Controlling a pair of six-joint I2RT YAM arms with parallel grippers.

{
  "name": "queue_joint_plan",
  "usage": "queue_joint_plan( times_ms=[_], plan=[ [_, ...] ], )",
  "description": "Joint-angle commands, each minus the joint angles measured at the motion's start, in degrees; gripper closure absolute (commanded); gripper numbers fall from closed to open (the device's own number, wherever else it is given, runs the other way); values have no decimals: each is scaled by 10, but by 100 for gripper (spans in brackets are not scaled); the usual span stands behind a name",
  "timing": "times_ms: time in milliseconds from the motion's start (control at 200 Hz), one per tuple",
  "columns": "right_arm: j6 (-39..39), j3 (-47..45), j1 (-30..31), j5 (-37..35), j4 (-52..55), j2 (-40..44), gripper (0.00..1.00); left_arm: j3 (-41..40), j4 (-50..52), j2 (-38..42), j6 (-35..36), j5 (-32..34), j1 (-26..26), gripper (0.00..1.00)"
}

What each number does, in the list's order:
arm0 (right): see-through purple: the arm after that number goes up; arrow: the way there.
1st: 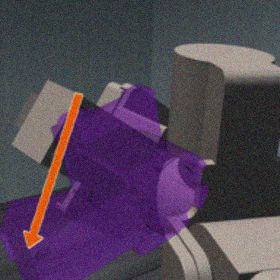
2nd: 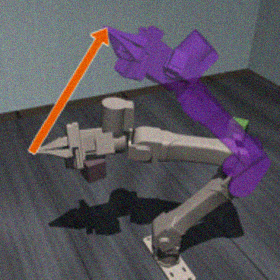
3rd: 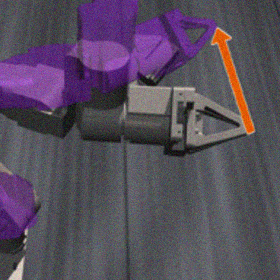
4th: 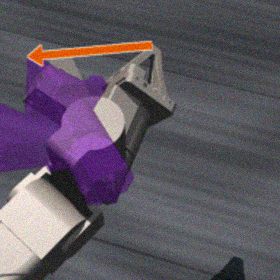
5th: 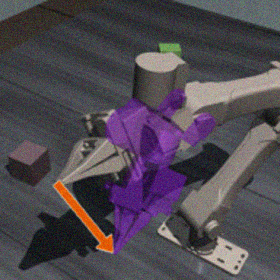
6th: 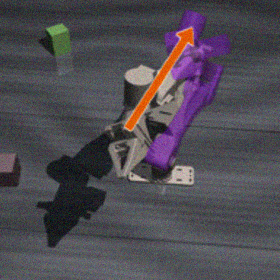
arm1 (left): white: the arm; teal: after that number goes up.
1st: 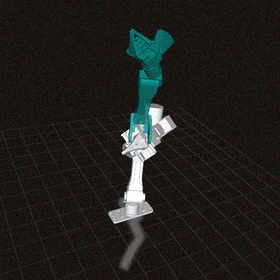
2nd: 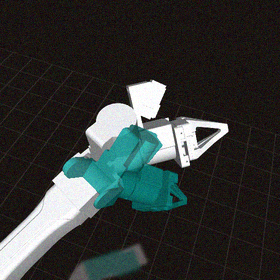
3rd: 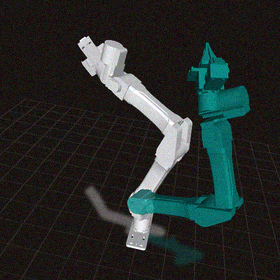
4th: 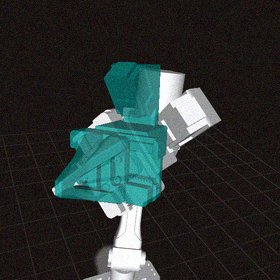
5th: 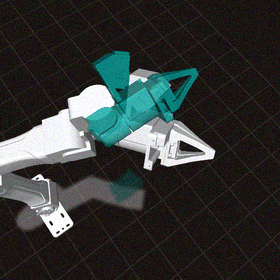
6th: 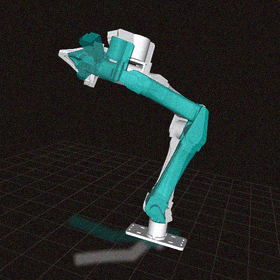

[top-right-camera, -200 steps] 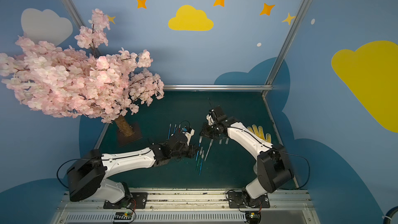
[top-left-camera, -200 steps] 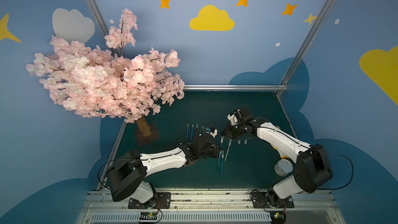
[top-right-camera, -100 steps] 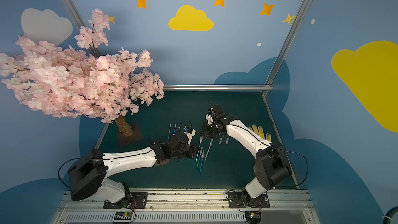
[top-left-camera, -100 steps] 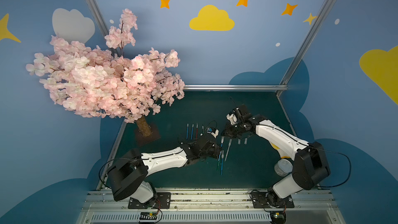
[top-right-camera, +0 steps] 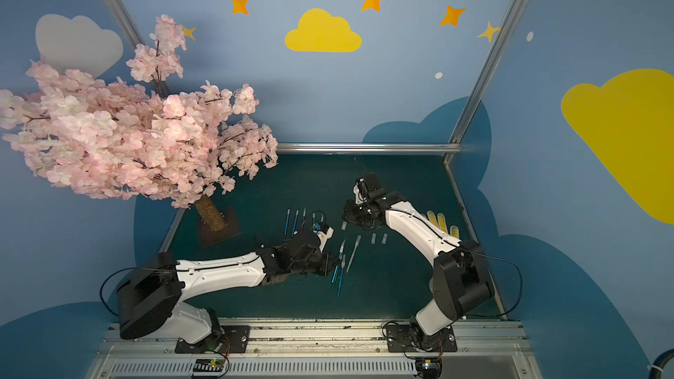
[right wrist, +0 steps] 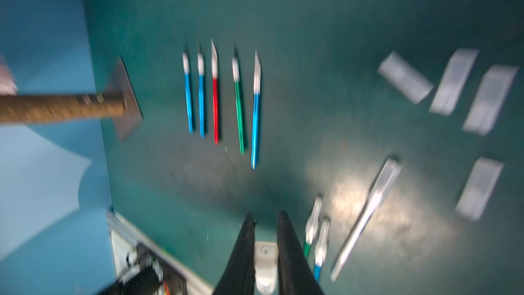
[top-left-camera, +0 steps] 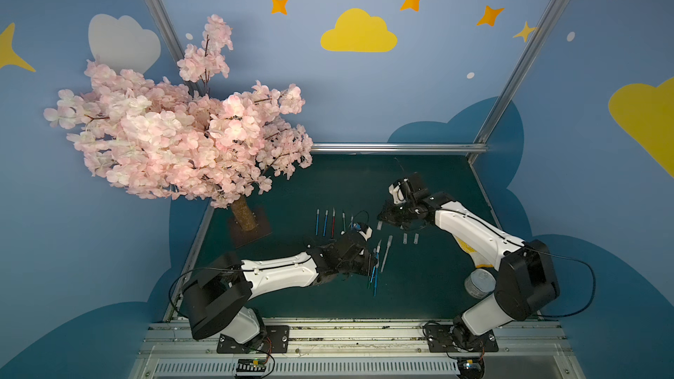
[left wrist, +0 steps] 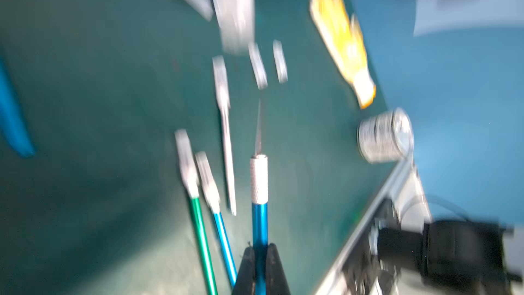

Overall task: Remove protective caps from carving knives
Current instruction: Remove the protective sleeve from the carving knife, then place the protective sleeve at the center of the board.

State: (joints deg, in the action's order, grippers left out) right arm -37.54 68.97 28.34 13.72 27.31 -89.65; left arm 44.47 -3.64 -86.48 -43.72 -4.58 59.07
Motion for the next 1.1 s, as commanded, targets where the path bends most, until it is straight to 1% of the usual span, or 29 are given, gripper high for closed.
queue_joint_plan(
  times_ms=[0, 115, 270, 385, 451, 656, 791, 926, 1096],
  plan=[
    [-17, 18, -11, -54, -74, 15, 94, -12, 30, -4, -12, -52, 9, 97],
    [-20, 19, -13, -52, -81, 13, 95, -15, 33, -1, -12, -47, 8, 97],
    [4, 27, -13, -32, -68, -1, 94, -13, 48, 8, -7, -39, 1, 97],
    [32, 32, -13, -30, -39, -18, 93, 2, 80, 16, 9, -30, -14, 96],
    [38, 29, -13, -36, -29, -26, 93, 11, 104, 21, 13, -17, -25, 96],
    [54, 16, -13, -54, -10, -51, 92, 36, 154, 31, 44, -6, -70, 96],
    [70, 27, -14, -62, 13, -82, 91, 48, 166, 28, 55, -3, -92, 96],
    [75, 27, -15, -69, 13, -109, 91, 63, 166, 14, 58, 3, -115, 96],
    [76, 22, -16, -78, 7, -128, 88, 94, 184, -9, 68, 20, -125, 96]
  ],
)
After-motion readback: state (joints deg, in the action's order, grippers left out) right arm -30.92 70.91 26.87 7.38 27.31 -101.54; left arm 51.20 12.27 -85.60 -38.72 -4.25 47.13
